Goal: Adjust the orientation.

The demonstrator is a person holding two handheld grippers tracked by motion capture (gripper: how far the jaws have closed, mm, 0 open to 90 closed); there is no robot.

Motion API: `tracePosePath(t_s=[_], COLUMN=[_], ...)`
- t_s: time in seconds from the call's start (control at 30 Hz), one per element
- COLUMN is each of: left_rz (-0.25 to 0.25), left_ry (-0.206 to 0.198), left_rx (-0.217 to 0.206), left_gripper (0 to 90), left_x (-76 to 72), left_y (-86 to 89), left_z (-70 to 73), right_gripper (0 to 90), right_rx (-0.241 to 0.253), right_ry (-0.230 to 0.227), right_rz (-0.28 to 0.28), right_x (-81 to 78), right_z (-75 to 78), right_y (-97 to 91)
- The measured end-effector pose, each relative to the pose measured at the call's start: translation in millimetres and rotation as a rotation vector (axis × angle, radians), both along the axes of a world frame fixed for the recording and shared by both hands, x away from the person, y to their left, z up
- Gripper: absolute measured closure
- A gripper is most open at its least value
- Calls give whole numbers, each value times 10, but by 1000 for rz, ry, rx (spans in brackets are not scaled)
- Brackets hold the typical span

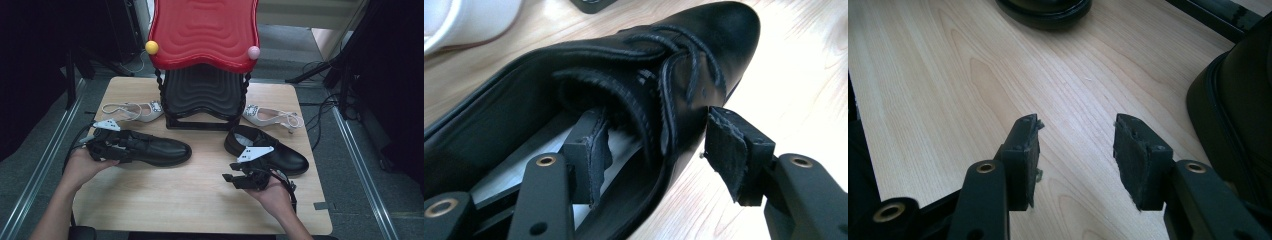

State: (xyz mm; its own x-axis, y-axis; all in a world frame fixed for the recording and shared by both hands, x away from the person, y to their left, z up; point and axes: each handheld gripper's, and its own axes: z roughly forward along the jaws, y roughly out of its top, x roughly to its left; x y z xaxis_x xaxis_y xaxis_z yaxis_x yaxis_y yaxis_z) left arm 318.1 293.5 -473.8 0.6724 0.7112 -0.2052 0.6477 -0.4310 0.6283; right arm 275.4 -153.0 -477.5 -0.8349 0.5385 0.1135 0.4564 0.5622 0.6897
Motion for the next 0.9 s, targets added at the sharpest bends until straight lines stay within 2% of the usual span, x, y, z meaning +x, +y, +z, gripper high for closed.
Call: tracePosePath(t_s=[0.07, 0.13, 0.3, 0.37, 0.47, 0.5, 0.57, 0.73, 0.8, 0.9], left_rz=[1, -28, -62, -55, -63, -65, -69, -76, -89, -73], left_ry=[1, 15, 30, 60, 80, 106, 111, 114, 113, 108], left_rx=[-12, -25, -4, -21, -36, -53, -61, -75, -97, -136], left_gripper=[437, 511, 646, 681, 733, 773, 812, 834, 834, 833], left_x=[5, 13, 29, 44, 29, 31, 27, -2, -8, -38], left_y=[-3, -30, -128, -142, -180, -193, -204, -296, -339, -461], left_z=[3, 5, 9, 35, 54, 71, 80, 120, 151, 225], right_gripper=[544, 543, 543, 543, 544, 547, 547, 547, 547, 546], right_rx=[0, -7, -5, -5, -3, 2, 3, 12, 12, 19], right_ry=[-1, 2, 0, -2, -1, -1, -1, -8, -8, -7], right_rz=[1, -1, 3, 2, -4, -3, -5, -9, -10, -18], right_x=[0, -4, -7, -7, -3, 5, 6, 6, 7, 10], right_z=[-1, -5, -6, -6, -1, -1, 0, 16, 17, 26], right_y=[2, 15, 28, 29, 17, 6, 4, -13, -15, -29])
